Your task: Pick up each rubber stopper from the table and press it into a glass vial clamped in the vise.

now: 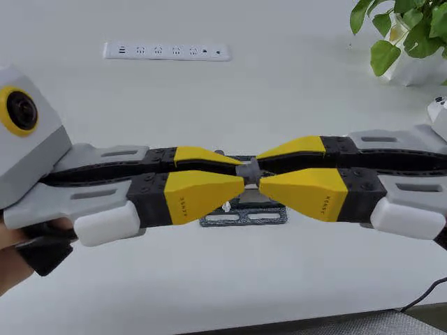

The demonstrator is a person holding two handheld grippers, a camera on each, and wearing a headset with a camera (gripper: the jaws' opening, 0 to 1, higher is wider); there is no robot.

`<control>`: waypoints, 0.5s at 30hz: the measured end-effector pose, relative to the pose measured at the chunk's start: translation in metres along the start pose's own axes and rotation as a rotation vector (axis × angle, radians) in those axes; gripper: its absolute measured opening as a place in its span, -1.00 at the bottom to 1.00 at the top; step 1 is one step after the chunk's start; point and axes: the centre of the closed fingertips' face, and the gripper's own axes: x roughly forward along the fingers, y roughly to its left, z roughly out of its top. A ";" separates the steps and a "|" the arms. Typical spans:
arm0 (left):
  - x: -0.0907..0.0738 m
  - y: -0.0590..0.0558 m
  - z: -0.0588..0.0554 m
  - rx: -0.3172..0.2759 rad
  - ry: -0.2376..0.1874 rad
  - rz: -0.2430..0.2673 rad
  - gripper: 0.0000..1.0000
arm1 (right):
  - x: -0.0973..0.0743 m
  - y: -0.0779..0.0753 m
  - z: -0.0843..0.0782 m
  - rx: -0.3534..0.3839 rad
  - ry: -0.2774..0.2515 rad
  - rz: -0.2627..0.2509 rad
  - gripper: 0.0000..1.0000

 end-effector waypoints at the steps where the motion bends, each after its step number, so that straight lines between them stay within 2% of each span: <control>1: 0.000 0.000 0.000 0.000 0.000 0.001 -0.93 | 0.000 0.000 0.000 0.001 -0.001 -0.001 -0.86; 15: 0.001 -0.003 0.001 0.023 0.000 0.004 -0.93 | -0.002 -0.001 0.001 0.040 -0.016 0.003 -0.84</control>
